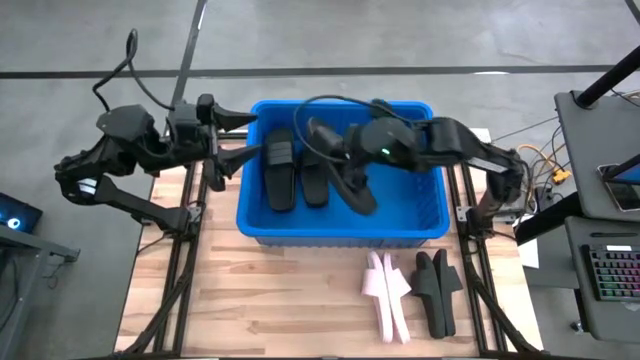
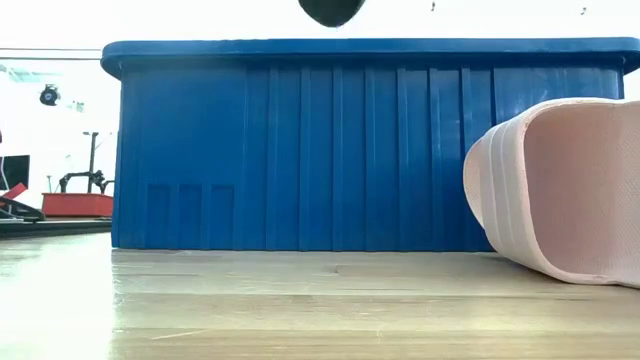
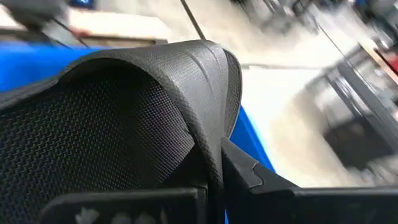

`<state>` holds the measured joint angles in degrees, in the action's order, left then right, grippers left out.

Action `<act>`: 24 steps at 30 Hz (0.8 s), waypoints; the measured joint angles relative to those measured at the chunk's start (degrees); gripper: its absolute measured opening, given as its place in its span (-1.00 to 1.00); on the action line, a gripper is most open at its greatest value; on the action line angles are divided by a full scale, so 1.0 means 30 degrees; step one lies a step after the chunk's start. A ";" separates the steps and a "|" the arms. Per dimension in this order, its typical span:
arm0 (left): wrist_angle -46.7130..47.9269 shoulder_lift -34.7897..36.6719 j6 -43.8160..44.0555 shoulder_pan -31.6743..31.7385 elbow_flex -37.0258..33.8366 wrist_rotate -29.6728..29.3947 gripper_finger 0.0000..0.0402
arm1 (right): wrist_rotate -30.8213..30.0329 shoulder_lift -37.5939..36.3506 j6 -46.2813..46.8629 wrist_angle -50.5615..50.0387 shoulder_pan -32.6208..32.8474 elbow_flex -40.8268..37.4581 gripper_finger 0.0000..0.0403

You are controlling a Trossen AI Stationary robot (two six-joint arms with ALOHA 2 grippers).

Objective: Pick and place slides into bin
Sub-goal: Put the black slide into the blue bin

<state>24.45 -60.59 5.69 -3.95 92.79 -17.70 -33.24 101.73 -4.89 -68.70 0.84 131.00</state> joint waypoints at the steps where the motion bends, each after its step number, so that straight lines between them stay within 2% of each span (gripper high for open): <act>1: 0.0070 0.0026 0.0000 0.0000 -0.0084 -0.0042 0.64 | -0.0013 0.0164 -0.0184 0.0018 -0.0419 -0.0263 -0.94; 6: 0.0463 -0.0037 -0.0016 0.0000 -0.0172 -0.0306 0.64 | 0.0551 0.1122 -0.1241 0.0087 -0.2171 -0.1876 -0.94; 10: 0.1009 -0.0146 -0.0028 -0.0007 -0.0194 -0.1395 0.64 | 0.1150 0.2145 -0.1525 0.0490 -0.3035 -0.3238 -0.94; 15: 0.1166 0.0036 -0.0149 -0.0007 -0.0191 -0.2173 0.64 | 0.1037 0.3595 -0.1486 0.2826 -0.3706 -0.4689 -0.94; 19: 0.1202 0.0187 -0.0569 -0.0007 -0.0187 -0.3189 0.64 | -0.0748 0.5260 -0.1097 0.3820 -0.4010 -0.4791 -0.94; 24: 0.1187 0.0440 -0.0685 -0.0007 -0.0187 -0.3349 0.64 | -0.3255 0.7170 -0.1010 0.4113 -0.4329 -0.4526 -0.94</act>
<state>28.01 -59.27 3.64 -3.97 92.23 -27.75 -43.00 123.24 -7.92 -56.36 -12.14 117.43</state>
